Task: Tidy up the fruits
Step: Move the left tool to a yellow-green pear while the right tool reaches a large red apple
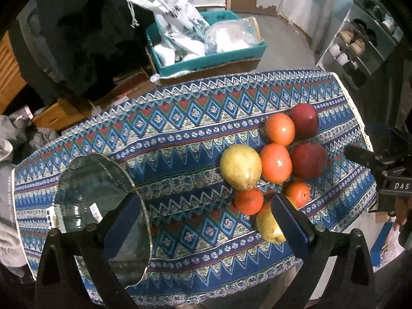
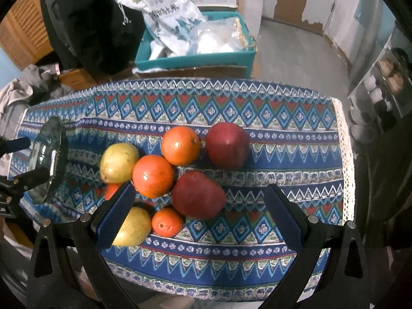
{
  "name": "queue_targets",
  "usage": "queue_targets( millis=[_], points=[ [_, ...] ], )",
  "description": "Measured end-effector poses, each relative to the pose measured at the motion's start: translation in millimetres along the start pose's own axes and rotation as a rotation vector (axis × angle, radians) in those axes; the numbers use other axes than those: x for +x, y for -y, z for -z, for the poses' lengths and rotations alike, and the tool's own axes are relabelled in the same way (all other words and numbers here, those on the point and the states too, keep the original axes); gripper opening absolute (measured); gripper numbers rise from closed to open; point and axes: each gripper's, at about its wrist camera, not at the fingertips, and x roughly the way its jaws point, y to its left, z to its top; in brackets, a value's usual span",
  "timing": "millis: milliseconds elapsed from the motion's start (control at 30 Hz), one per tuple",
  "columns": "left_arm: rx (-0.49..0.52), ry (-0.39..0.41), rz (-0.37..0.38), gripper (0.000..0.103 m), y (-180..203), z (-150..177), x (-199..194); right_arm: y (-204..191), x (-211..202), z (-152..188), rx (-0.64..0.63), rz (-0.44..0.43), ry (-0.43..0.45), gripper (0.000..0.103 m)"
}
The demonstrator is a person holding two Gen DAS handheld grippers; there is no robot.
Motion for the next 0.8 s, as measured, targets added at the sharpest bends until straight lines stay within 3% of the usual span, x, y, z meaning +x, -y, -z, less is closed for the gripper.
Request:
queue_targets(
  millis=[667, 800],
  points=[
    [0.022, -0.099, 0.036, 0.102, 15.5, -20.5, 80.9, 11.6, 87.5, 16.1, -0.086, -0.007, -0.212, 0.099],
    [0.016, -0.128, 0.042, 0.102, 17.6, -22.5, 95.7, 10.2, 101.4, 14.9, -0.085, -0.029, -0.232, 0.094]
  ],
)
